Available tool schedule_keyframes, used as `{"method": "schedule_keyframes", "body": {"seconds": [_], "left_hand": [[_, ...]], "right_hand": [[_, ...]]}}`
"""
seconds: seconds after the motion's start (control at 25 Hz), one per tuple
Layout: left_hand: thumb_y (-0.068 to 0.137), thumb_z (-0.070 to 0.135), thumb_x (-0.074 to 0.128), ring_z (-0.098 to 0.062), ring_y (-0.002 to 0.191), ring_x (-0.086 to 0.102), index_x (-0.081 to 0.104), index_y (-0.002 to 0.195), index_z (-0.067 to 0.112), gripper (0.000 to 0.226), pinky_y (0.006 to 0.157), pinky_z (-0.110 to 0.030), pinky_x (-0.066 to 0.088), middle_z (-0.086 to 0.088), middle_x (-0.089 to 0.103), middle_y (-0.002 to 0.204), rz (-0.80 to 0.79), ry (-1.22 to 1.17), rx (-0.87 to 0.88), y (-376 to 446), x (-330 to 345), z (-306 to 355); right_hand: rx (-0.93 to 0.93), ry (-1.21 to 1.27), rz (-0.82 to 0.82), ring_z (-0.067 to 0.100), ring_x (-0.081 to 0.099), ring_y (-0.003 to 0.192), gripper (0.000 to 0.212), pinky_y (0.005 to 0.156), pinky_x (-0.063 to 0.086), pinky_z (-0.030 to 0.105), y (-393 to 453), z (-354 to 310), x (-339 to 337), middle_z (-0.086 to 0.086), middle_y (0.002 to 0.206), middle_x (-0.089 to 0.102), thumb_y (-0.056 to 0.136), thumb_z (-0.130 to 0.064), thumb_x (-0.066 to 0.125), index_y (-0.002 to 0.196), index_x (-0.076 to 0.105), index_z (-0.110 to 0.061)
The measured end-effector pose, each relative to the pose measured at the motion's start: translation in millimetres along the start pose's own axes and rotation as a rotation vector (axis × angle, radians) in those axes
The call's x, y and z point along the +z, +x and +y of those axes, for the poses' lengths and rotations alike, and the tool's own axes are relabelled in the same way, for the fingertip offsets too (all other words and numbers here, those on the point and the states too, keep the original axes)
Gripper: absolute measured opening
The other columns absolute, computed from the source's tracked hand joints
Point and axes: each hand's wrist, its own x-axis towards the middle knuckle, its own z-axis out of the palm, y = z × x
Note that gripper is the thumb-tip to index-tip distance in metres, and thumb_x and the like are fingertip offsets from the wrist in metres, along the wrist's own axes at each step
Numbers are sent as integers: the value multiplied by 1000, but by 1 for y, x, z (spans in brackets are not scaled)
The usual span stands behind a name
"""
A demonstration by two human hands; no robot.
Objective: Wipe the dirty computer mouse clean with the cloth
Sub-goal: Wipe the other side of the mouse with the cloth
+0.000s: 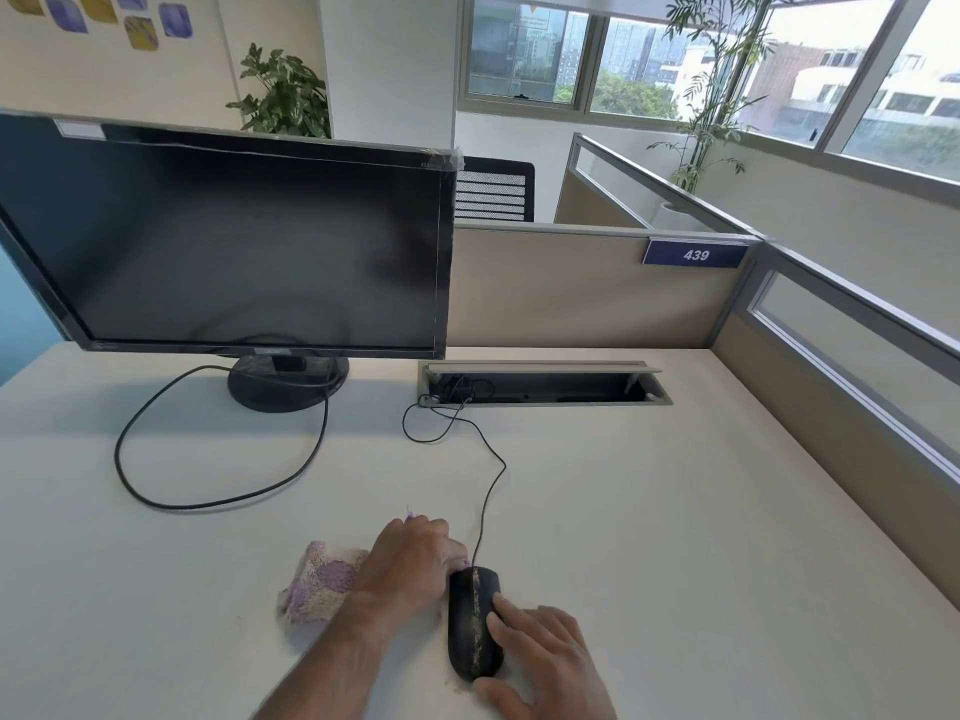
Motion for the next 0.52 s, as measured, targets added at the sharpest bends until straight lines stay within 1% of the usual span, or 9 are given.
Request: {"method": "schedule_keyframes", "body": {"seconds": [0.12,0.2,0.28,0.4,0.52], "left_hand": [[101,37,55,-18,92,57,72,105,35,17,73,-31,32,5,64,92,33,15,-28,-1,-2,0],[99,34,61,-19,86,59,74,100,35,14,71,-32,37,4,66,89,93,-19,-69,-3,-6,-3],[97,30,67,-21,79,60,76,93,33,10,70,-35,44,4,68,84,187,-75,-95,-6,-13,-6],[93,26,74,-20,76,61,78,92,31,7,69,-35,49,6,67,78,351,-237,-137,-9,-33,-10],[92,25,71,-14,79,65,79,94,27,9,71,-30,52,8,70,80,504,-468,-179,-10,-55,-5]], "right_hand": [[20,31,-4,12,70,97,56,90,45,35,-3,2,3,-1,128,68,63,-51,86,107,77,-18],[31,49,-12,9,66,103,57,93,44,34,-5,2,3,-6,133,65,65,-53,84,112,74,-21],[39,64,-9,4,61,108,59,95,43,33,-6,3,5,-9,136,62,65,-54,84,115,72,-25],[50,72,-22,3,61,109,60,97,41,31,-6,2,3,-12,138,59,64,-54,84,115,71,-27],[47,77,-8,10,66,106,59,96,42,31,-5,0,-1,-9,138,58,64,-51,85,115,74,-23]]}}
